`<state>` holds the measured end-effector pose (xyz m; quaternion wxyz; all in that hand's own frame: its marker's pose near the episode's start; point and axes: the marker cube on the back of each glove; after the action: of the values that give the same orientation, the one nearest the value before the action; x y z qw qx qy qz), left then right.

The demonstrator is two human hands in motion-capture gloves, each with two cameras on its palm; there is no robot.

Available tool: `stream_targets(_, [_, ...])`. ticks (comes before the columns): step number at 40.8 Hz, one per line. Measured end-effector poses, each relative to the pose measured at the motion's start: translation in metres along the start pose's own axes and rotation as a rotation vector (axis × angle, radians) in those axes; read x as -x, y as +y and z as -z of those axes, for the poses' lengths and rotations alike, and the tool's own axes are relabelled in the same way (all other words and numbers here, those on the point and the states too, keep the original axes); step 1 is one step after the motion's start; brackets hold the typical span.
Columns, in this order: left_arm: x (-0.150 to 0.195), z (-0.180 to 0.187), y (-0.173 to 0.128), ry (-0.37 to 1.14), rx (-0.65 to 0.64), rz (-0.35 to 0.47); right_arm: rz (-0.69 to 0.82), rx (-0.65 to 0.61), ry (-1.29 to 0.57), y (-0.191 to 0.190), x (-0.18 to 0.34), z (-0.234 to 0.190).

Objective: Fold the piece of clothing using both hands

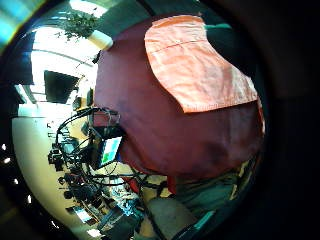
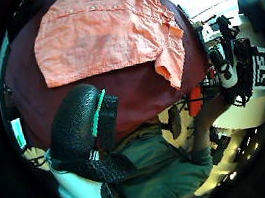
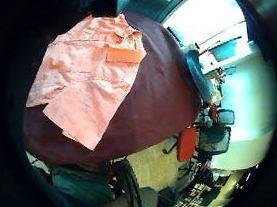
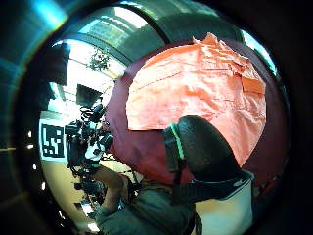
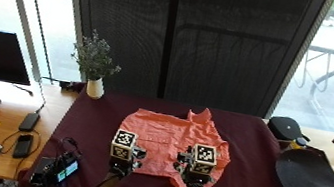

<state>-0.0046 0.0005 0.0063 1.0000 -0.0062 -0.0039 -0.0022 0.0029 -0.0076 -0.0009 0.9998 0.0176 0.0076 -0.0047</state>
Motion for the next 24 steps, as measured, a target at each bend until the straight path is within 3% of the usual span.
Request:
stream_targets(16, [-0.002,-0.002,0.003,0.041,-0.006,-0.026,0.05,0.063,0.012,0.022,-0.002,0.011])
stream_targets(24, [-0.01,-0.026,-0.015,0.127,-0.191,-0.002,0.012,0.067,-0.034,0.023,-0.024,0.003])
